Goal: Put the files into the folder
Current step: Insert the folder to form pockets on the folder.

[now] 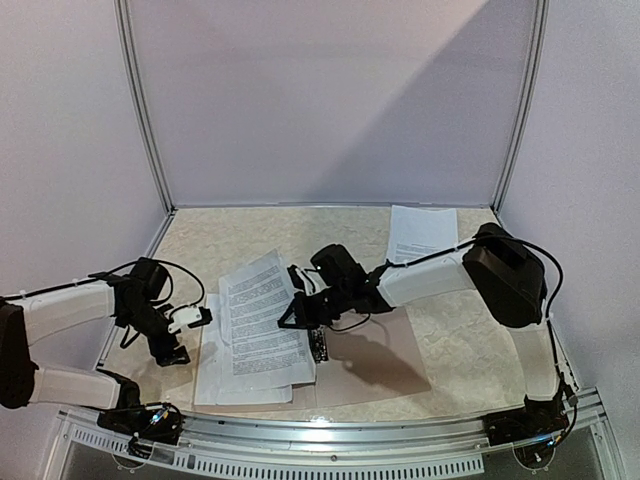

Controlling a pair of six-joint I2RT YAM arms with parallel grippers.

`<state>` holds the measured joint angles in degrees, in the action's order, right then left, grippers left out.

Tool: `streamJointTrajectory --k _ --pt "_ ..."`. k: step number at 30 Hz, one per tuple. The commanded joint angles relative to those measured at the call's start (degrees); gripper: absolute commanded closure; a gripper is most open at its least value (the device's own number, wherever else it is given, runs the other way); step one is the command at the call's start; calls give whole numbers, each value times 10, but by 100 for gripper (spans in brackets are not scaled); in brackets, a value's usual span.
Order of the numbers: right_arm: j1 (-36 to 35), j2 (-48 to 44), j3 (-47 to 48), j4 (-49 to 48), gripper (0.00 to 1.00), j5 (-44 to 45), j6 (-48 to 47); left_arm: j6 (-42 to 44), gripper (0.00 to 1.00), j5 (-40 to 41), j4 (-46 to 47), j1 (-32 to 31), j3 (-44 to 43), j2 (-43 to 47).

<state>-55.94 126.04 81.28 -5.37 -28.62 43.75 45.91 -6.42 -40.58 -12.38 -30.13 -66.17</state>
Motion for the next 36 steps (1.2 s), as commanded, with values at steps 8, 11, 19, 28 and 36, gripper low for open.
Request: streamJointTrajectory --k 8,11,19,28,36 --pt "-12 59 29 -81 100 -15 150 37 19 -25 52 -7 35 -27" --pt "-17 67 38 -83 100 -17 168 38 20 -34 63 -7 39 -41" --pt "-35 84 62 -88 100 -35 172 37 22 -34 74 -7 37 -51" --pt "-45 91 61 -92 100 -54 192 42 22 -37 68 -7 36 -51" --pt "-50 89 59 -76 100 -64 195 44 22 -32 75 -7 37 -51"
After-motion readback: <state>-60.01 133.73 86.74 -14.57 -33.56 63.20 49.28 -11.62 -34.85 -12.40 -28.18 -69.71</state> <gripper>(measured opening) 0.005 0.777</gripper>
